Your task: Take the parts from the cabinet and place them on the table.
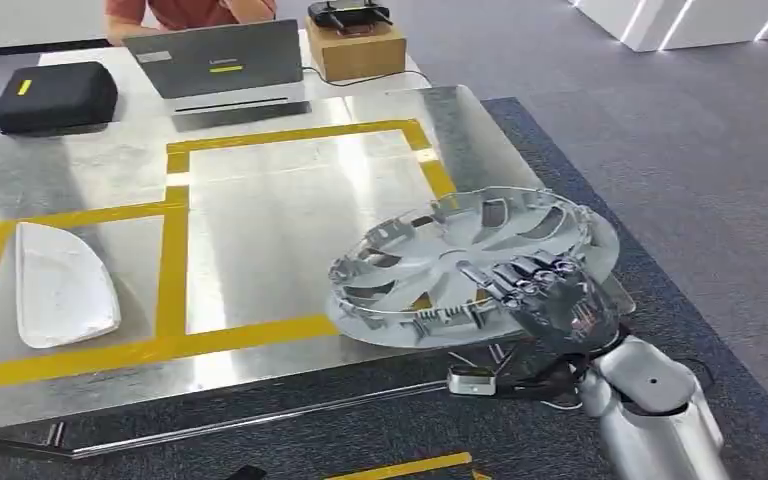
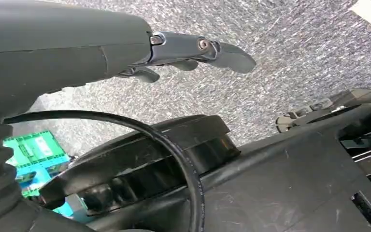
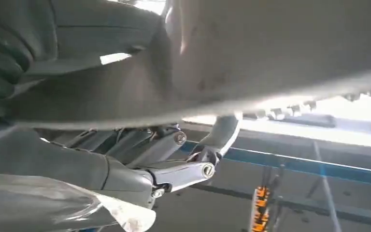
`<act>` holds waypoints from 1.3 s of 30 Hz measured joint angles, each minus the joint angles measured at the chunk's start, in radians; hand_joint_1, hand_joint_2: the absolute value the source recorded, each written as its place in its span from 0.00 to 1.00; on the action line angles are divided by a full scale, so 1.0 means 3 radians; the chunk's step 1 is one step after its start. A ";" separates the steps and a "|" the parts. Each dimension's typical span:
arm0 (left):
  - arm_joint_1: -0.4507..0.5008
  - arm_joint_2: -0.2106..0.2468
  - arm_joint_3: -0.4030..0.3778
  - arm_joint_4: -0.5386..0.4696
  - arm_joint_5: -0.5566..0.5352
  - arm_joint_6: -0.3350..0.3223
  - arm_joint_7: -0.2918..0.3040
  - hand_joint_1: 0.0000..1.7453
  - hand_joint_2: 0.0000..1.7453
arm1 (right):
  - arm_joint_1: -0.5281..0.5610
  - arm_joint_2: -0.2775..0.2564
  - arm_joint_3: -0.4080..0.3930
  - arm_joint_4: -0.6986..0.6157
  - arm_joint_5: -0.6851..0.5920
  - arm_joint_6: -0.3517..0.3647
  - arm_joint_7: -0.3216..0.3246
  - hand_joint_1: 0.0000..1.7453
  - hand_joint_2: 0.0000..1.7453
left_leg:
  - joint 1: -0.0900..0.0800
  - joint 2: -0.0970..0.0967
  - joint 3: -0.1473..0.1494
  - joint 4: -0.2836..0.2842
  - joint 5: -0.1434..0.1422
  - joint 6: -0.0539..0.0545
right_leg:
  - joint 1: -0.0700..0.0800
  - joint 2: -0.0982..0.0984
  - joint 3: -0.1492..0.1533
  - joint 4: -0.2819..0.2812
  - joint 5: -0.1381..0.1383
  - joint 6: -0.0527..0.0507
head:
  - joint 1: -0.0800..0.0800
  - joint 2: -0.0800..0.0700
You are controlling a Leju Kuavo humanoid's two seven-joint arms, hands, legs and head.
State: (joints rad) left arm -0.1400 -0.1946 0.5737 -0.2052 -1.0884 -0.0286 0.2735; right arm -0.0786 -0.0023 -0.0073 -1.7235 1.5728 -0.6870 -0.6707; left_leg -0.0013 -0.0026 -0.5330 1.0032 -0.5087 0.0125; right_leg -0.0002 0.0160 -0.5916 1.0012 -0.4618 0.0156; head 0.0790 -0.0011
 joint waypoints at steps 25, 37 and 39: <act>-0.0014 0.0017 -0.0024 0.0000 -0.0052 0.0000 -0.0013 0.00 1.00 | -0.1849 -0.0734 0.3908 0.1973 -0.0019 -0.0019 0.4587 1.00 1.00 | -0.0004 -0.0004 -0.0025 0.0000 0.0029 -0.0002 | -0.0002 -0.0003 -0.0037 0.0011 0.0022 -0.0001 | 0.0004 0.0000; -0.0009 0.0024 -0.0022 0.0000 -0.0041 0.0009 -0.0029 0.00 1.00 | -0.1940 -0.0782 0.3969 0.2279 -0.0011 -0.0019 0.4568 1.00 1.00 | -0.0006 -0.0005 -0.0026 0.0001 0.0031 -0.0001 | -0.0006 -0.0006 -0.0037 0.0010 0.0025 0.0000 | 0.0000 0.0000; -0.0008 0.0025 -0.0022 0.0000 -0.0039 0.0009 -0.0029 0.00 1.00 | -0.1948 -0.0785 0.3971 0.2295 -0.0011 -0.0019 0.4568 1.00 1.00 | -0.0006 -0.0005 -0.0026 0.0001 0.0031 -0.0001 | -0.0006 -0.0006 -0.0037 0.0010 0.0025 0.0000 | -0.0001 0.0000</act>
State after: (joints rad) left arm -0.1424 -0.1869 0.5673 -0.2052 -1.1002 -0.0259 0.2647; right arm -0.6628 -0.2377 1.1841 -1.0349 1.5694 -0.6928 0.6996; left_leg -0.0032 -0.0041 -0.5408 1.0036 -0.4994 0.0123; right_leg -0.0020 0.0142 -0.6028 1.0043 -0.4542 0.0156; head 0.0786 -0.0011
